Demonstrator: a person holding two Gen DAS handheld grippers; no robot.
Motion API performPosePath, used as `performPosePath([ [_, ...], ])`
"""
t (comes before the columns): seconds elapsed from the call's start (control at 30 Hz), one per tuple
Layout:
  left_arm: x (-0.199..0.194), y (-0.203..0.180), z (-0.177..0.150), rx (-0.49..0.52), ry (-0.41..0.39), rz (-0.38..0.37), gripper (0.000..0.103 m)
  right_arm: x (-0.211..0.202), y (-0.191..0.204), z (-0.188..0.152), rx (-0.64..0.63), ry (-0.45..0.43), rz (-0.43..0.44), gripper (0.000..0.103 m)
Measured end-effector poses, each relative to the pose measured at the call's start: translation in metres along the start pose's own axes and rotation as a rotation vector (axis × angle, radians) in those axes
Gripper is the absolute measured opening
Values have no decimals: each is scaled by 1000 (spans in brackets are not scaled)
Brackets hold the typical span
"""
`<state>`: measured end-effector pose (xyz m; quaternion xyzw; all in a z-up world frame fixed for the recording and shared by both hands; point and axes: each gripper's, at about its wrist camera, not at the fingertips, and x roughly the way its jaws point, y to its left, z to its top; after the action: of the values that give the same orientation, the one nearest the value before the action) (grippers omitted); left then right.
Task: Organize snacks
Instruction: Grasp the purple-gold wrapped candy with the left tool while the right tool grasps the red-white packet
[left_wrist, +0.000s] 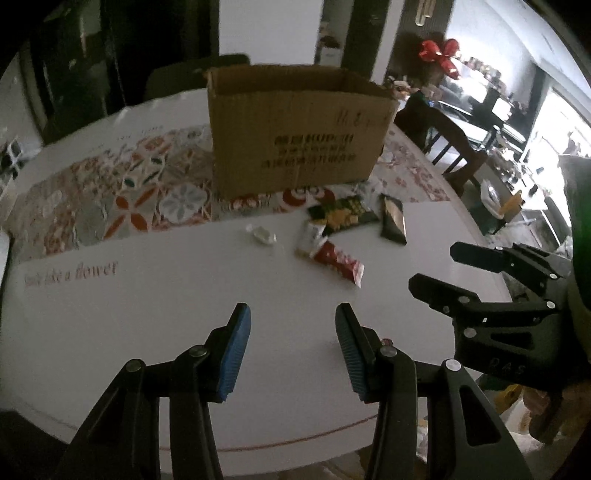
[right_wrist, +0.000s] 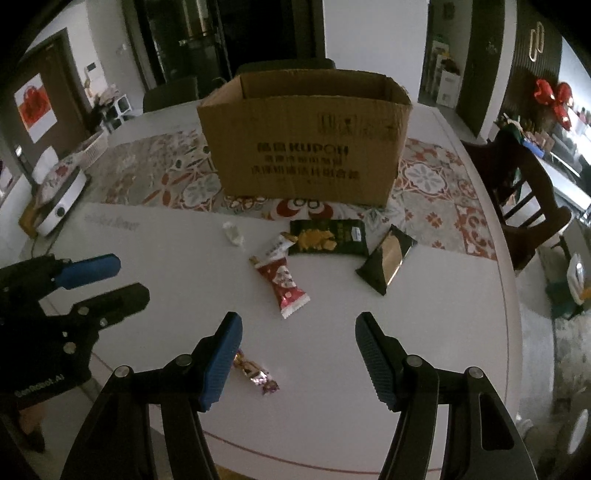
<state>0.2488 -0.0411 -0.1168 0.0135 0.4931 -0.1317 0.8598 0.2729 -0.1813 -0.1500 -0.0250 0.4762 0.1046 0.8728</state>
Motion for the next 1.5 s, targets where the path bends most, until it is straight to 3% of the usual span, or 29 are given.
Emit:
performPosePath([
  [0.17, 1, -13, -10, -86, -11, 55, 42, 7, -6, 3, -82, 5, 63, 64],
  [0.6, 8, -69, -46, -491, -111, 230, 38, 13, -34, 16, -389, -62, 279, 64],
  [0.97, 33, -105, -52, -586, -157, 352, 28, 43, -40, 21, -450, -45, 402, 57],
  [1.5, 80, -108, -60, -734, -145, 423, 26, 96, -16, 20, -505, -8, 422, 45],
])
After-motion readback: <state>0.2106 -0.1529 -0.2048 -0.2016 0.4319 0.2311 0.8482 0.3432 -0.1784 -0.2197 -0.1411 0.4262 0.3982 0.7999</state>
